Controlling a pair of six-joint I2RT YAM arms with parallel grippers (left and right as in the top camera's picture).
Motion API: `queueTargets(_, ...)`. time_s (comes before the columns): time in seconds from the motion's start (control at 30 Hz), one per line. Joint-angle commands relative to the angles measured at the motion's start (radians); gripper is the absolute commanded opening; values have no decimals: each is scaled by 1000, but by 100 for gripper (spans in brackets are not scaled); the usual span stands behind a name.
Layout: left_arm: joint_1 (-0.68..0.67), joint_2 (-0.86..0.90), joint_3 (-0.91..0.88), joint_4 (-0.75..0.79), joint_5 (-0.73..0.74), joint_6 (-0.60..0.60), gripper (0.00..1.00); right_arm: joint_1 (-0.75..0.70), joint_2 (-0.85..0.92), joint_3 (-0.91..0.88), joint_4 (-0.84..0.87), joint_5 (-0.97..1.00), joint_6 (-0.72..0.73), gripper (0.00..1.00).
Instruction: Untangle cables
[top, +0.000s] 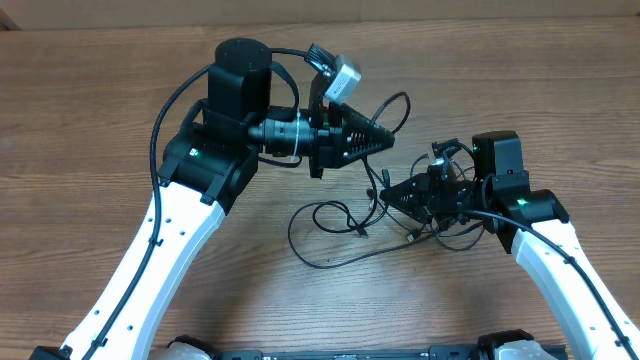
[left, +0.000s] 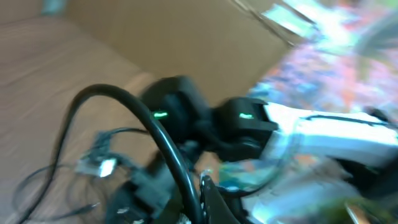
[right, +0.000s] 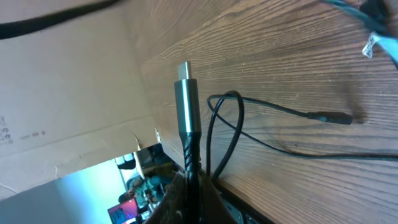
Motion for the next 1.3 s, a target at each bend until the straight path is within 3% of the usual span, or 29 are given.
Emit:
queueTargets(0.0,-20,-3,13,-35,-386,-39,4,14,1,16,8,-26,-99,4)
queueTargets(0.1,-46,35,13,-33,-528,-94,4,50,1,16,36,-59,-166,4)
queueTargets(0.33,-58,145,13,34,-577,-107,4,169,1,16,98,12,-187,4)
queueTargets(0.57,-56,200,13,36,-749,-125,4,222,1,16,98,117,-180,4)
queueTargets(0.93,-79,200,13,116,-601,-234,4,265,1,16,137,78,-250,4)
queueTargets(1.03,-87,200,13,132,-488,-254,4,280,1,16,159,91,-265,4)
queueTargets(1.2,-90,200,13,161,-282,-267,4,280,1,16,170,165,-262,52)
queueTargets(1.27,-90,200,13,156,-275,-265,4,280,1,16,170,199,-262,65)
